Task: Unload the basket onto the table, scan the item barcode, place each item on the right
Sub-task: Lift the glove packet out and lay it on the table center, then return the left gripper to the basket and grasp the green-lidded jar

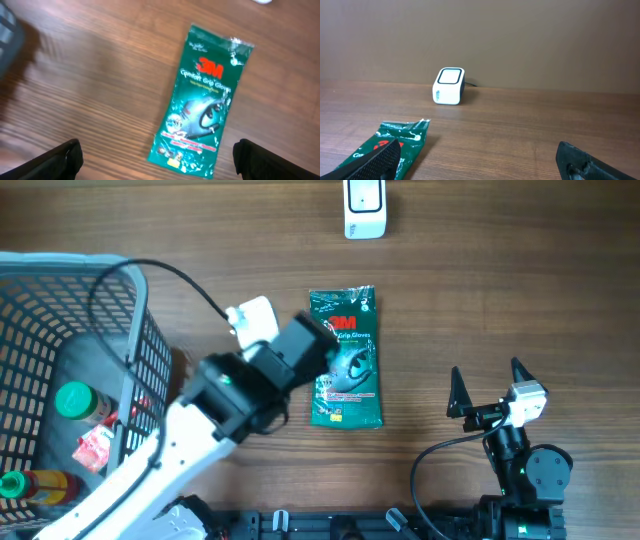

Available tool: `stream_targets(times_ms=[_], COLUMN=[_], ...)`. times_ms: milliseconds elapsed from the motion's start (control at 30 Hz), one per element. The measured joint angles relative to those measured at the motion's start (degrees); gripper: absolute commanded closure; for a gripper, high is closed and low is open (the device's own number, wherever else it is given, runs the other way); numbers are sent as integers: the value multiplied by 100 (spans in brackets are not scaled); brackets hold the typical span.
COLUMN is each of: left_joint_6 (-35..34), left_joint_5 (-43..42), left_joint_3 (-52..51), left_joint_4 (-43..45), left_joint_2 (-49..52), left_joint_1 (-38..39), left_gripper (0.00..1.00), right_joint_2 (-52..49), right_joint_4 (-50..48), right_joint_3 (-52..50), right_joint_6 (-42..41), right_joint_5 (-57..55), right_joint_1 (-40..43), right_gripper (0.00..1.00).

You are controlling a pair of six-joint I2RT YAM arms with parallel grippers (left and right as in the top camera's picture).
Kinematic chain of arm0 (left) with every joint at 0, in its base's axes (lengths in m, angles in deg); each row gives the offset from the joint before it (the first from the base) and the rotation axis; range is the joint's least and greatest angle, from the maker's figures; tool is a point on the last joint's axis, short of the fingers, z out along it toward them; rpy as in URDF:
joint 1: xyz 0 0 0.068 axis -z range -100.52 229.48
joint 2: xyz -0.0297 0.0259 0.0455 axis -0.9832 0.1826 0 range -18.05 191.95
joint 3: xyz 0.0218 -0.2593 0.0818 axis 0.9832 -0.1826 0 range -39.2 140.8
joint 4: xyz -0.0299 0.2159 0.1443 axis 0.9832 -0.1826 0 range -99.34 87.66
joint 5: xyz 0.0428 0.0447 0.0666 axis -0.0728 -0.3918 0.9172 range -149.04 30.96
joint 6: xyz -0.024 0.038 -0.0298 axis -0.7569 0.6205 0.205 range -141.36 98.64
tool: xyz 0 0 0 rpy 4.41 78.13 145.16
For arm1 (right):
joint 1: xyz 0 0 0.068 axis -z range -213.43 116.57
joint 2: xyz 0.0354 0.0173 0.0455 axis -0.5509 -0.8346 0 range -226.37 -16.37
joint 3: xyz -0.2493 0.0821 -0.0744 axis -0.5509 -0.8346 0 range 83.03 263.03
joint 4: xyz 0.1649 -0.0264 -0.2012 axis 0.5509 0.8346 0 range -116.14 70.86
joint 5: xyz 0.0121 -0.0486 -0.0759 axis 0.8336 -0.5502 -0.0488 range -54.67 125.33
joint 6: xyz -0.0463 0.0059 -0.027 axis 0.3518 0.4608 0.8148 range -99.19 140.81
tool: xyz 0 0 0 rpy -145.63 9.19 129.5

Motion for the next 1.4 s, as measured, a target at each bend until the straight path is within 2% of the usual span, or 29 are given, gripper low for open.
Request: stream_targets(times_ms=[233,333,467,700,900,1200,1300,1400], left_joint_6=[828,977,1027,955,446,330,584,782], left_joint_5=[7,101,149,199,184,118,118,116], left_joint_3=[1818,2347,2439,2448,2260,319,76,44], left_joint_4=[-774,-841,-977,-1770,-2164,-942,-479,-378], left_joint_2=[-48,-219,-588,-656,-424,72,391,780], left_joint_1=[-992,-1718,-3005,-5473,-6789,-7285,-7348,-7348], left_gripper=[0,0,0,0,0,0,0,0], right_joint_2=[0,0,2,0,0,0,0,0], right_joint_4=[0,0,0,0,0,0,0,0], right_joint_3=[0,0,0,0,0,0,0,0], right_joint_6=[0,0,0,0,0,0,0,0], right_joint_5=[0,0,0,0,0,0,0,0], right_joint_1=[0,0,0,0,0,0,0,0], right_gripper=[0,0,0,0,0,0,0,0])
